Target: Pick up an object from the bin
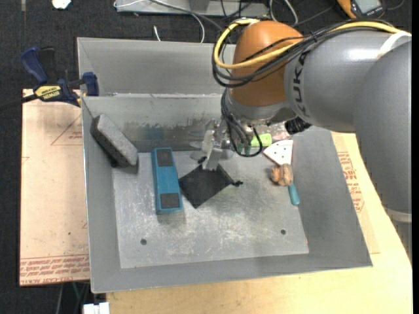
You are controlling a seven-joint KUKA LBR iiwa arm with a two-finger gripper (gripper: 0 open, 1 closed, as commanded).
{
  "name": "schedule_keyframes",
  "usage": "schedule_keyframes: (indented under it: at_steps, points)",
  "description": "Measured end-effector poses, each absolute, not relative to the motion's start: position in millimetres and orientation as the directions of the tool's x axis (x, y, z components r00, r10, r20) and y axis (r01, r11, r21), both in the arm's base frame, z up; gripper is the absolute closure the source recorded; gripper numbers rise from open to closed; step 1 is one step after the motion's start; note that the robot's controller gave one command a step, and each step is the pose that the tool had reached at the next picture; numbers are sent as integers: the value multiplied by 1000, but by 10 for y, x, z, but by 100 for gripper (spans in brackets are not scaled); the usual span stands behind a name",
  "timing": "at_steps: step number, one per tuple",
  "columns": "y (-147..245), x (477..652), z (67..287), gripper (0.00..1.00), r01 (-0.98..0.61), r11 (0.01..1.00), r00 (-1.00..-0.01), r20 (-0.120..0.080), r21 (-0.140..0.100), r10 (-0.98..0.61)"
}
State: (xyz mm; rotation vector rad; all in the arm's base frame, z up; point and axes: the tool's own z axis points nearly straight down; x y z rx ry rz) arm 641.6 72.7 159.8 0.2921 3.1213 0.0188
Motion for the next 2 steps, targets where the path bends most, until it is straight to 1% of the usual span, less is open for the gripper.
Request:
schedule_keyframes:
  at_steps: [1,2]
  points:
    - [727,6420,1880,100,185,983,-983,-7,13,185]
    - [729,6426,2088,100,184,983,-983,-9,15,185]
